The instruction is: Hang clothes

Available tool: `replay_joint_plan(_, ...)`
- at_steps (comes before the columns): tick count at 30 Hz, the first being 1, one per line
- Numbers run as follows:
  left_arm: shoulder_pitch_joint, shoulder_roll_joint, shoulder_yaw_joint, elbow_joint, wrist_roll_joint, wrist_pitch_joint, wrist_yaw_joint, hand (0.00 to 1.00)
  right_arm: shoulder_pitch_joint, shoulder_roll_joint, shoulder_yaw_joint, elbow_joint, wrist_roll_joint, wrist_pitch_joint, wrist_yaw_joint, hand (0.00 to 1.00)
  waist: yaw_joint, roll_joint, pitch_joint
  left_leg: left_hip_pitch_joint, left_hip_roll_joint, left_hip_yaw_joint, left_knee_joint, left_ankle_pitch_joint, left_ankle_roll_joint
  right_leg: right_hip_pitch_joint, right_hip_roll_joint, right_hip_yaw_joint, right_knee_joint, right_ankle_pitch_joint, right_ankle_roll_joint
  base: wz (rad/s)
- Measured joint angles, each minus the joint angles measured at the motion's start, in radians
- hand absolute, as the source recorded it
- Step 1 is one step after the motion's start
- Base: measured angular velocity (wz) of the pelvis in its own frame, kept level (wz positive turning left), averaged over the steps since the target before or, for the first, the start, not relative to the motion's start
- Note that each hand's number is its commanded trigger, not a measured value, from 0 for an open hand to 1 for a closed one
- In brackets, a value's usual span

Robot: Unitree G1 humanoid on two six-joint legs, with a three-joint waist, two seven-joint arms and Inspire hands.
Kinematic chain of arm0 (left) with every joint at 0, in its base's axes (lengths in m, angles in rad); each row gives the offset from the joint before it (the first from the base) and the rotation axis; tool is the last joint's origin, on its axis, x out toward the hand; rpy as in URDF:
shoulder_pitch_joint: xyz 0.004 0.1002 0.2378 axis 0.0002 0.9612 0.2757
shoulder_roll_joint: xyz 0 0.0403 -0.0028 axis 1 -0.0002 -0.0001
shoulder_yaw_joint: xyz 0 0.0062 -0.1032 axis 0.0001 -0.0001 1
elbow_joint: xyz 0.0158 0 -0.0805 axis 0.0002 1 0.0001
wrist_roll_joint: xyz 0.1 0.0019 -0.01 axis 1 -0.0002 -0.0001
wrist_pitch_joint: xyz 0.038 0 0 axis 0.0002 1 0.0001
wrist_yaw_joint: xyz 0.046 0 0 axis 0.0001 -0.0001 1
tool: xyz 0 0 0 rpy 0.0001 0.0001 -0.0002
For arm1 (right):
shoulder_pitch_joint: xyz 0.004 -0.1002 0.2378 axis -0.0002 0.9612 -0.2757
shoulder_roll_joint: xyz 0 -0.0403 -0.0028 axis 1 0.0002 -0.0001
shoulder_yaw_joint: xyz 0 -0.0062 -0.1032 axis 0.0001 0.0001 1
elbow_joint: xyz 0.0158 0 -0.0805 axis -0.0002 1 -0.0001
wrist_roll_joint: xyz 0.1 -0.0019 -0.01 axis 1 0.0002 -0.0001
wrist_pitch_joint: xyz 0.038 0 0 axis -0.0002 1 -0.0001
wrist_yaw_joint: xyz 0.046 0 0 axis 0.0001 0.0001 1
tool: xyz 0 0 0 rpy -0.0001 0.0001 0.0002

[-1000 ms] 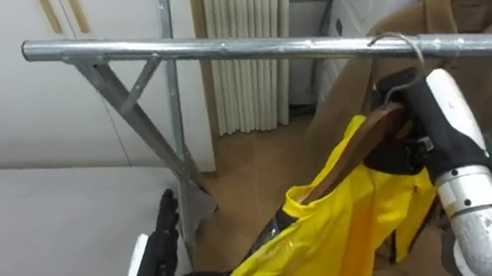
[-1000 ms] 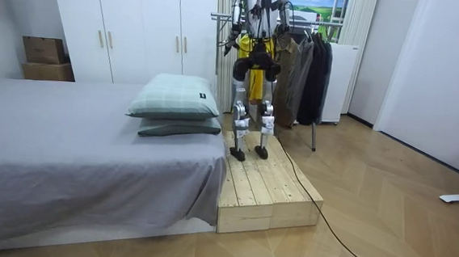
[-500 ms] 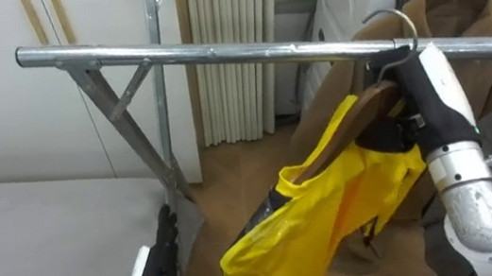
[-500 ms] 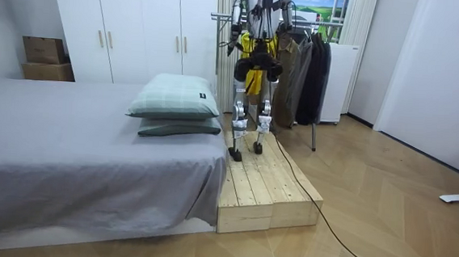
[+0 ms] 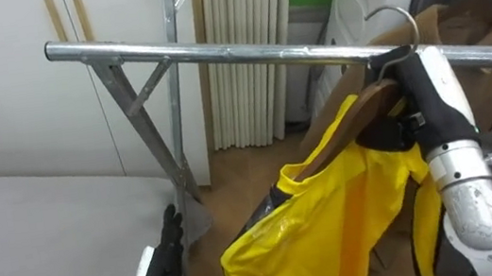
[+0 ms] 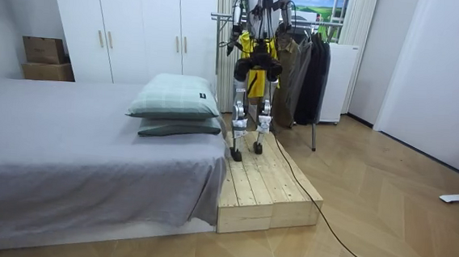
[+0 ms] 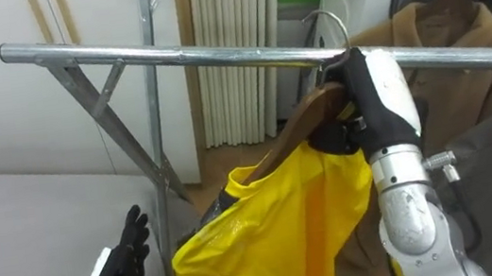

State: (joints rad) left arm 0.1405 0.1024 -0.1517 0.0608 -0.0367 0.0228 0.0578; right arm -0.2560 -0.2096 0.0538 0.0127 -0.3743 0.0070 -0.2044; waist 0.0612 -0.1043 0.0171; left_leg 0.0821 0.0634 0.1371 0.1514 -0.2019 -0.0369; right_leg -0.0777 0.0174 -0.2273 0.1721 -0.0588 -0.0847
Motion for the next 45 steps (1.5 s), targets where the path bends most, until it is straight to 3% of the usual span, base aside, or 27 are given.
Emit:
replay_joint_plan(5, -0.001, -0.004, -0.001, -0.016, -0.003, 0.001, 0.002, 0.00, -0.020, 0.001, 0.000, 0.059, 0.040, -0.020, -0.013, 1.00, -0.001, -0.003, -0.0007, 0.001, -0.003, -0.001, 0.000, 0.000, 0.000, 0.004, -0.004, -0.004, -0.001, -0.001, 0.001, 0.02)
replay_joint_plan(16, -0.003, 0.003, 0.008, -0.056, 0.004, 0.016, 0.003, 0.00, -0.085, 0.002, 0.000, 0.175, 0.144, -0.020, -0.014, 1.00, 0.004, -0.002, -0.0002, -0.003, -0.006, -0.009, 0.015, 0.002, 0.003, 0.010, -0.015, -0.019, 0.009, -0.003, 0.006, 0.04)
replay_joint_plan(18, -0.003, 0.003, 0.009, -0.055, 0.005, 0.028, 0.004, 0.00, -0.107, 0.001, 0.004, 0.241, 0.221, -0.047, -0.011, 1.00, 0.005, -0.001, 0.0007, 0.001, -0.006, -0.010, 0.016, 0.002, 0.003, 0.016, -0.016, -0.021, 0.013, -0.002, 0.002, 0.00)
replay_joint_plan(23, -0.005, 0.003, 0.008, -0.055, 0.006, 0.049, 0.001, 0.00, -0.146, 0.002, 0.006, 0.346, 0.298, -0.063, -0.010, 1.00, 0.019, 0.003, 0.0037, 0.001, -0.006, -0.012, 0.015, 0.002, 0.003, 0.020, -0.017, -0.023, 0.013, -0.003, 0.007, 0.01)
replay_joint_plan(24, -0.005, 0.003, 0.002, -0.055, 0.009, 0.053, 0.001, 0.00, -0.158, 0.003, 0.007, 0.379, 0.303, -0.056, -0.003, 1.00, 0.021, 0.004, 0.0042, -0.001, -0.007, -0.014, 0.015, 0.002, 0.003, 0.020, -0.018, -0.024, 0.013, -0.004, 0.007, 0.06)
replay_joint_plan(27, -0.006, 0.000, -0.004, -0.055, 0.010, 0.055, 0.000, 0.00, -0.197, -0.001, 0.000, 0.494, 0.345, 0.013, 0.011, 1.00, 0.029, 0.006, 0.0036, -0.017, -0.007, -0.020, 0.016, 0.002, 0.003, 0.007, -0.020, -0.028, 0.014, -0.005, 0.009, 0.07)
replay_joint_plan(28, -0.007, 0.000, -0.003, -0.055, 0.019, 0.057, 0.000, 0.00, -0.201, -0.002, 0.000, 0.505, 0.356, 0.024, 0.015, 1.00, 0.033, 0.006, 0.0040, -0.027, -0.007, -0.025, 0.015, 0.006, 0.002, 0.000, -0.020, -0.033, 0.013, 0.001, -0.001, 0.10)
replay_joint_plan(30, -0.008, 0.000, 0.008, -0.055, 0.051, 0.061, 0.000, 0.00, -0.218, -0.003, 0.000, 0.529, 0.383, 0.007, 0.029, 1.00, 0.029, 0.007, 0.0033, -0.024, -0.006, -0.033, 0.016, 0.009, 0.000, 0.002, -0.020, -0.039, 0.013, 0.002, -0.005, 0.11)
replay_joint_plan(33, -0.014, 0.001, 0.020, -0.054, 0.051, 0.061, 0.002, 0.00, -0.271, -0.018, 0.001, 0.602, 0.427, 0.017, 0.061, 1.00, 0.034, 0.007, 0.0033, -0.017, -0.005, -0.033, 0.014, 0.011, -0.001, 0.006, -0.019, -0.041, 0.013, -0.004, -0.005, 0.01)
replay_joint_plan(38, -0.014, 0.010, 0.013, -0.049, 0.050, 0.062, 0.008, 0.00, -0.278, -0.026, 0.001, 0.618, 0.452, 0.025, 0.089, 1.00, 0.038, 0.003, 0.0035, -0.011, -0.005, -0.033, 0.010, 0.011, -0.001, 0.010, -0.020, -0.050, 0.013, -0.008, -0.002, 0.02)
replay_joint_plan(41, -0.013, 0.026, 0.013, -0.049, 0.051, 0.063, 0.011, 0.00, -0.307, -0.029, 0.001, 0.672, 0.467, 0.026, 0.103, 1.00, 0.039, -0.012, 0.0043, -0.008, -0.006, -0.033, 0.007, 0.011, -0.001, 0.011, -0.020, -0.050, 0.012, -0.011, -0.002, 0.00)
replay_joint_plan(45, -0.012, 0.028, 0.013, -0.049, 0.050, 0.073, 0.020, 0.00, -0.321, -0.032, -0.005, 0.745, 0.493, 0.026, 0.127, 1.00, 0.045, -0.026, 0.0018, -0.002, -0.007, -0.041, 0.011, 0.010, -0.001, 0.030, -0.021, -0.054, 0.006, -0.014, 0.002, 0.05)
